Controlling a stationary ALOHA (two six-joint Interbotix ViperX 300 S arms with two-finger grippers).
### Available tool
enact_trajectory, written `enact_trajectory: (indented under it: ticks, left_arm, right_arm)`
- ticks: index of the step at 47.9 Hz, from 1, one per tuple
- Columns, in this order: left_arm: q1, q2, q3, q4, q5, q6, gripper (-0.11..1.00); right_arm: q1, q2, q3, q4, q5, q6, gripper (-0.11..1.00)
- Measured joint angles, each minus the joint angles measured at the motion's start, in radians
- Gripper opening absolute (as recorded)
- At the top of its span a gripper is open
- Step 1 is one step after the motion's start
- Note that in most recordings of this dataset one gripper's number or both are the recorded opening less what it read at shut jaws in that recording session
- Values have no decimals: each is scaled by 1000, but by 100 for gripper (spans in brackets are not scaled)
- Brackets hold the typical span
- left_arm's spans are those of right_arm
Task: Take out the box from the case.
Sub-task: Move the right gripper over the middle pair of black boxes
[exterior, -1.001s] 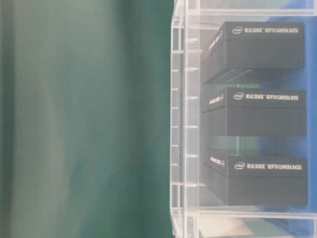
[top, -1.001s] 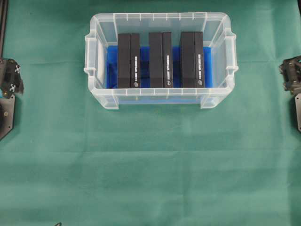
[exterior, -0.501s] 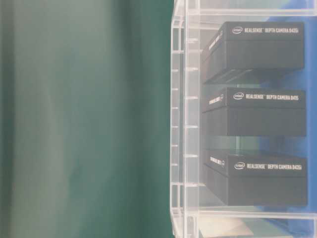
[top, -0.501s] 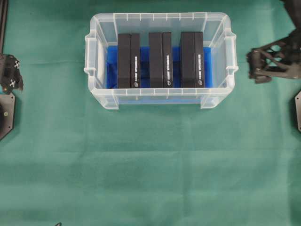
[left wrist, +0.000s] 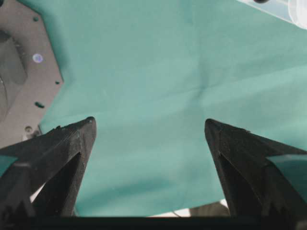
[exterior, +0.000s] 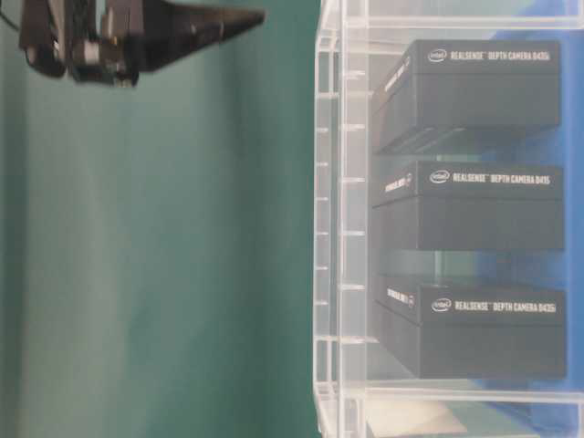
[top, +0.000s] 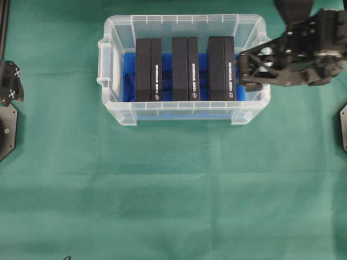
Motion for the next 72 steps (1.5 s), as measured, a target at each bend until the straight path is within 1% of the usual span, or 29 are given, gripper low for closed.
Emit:
enact_trajectory:
  ticks: [15,26,34,48,56,72]
  left_arm:
    - [20,-2,2,2,0,32,94]
    - [29,-3,0,2,-3,40,94]
    - [31,-3,0,2,-3,41,94]
    - [31,-14,5,0,-3,41,94]
    - [31,-12,5,2,-5,41,94]
    - [31,-12,5,2,-5,41,94]
  right_arm:
    - [0,114,-103,0,-94,-2,95]
    - [0,201,-183,6,-110,-11,95]
    - [0,264,-247,8,-121,-46,95]
    - [-2,341,-328,9,-152,-55,95]
    - [-3,367,-360,9,-160,-66,95]
    - [-9,371,-367,9,-160,-83,95]
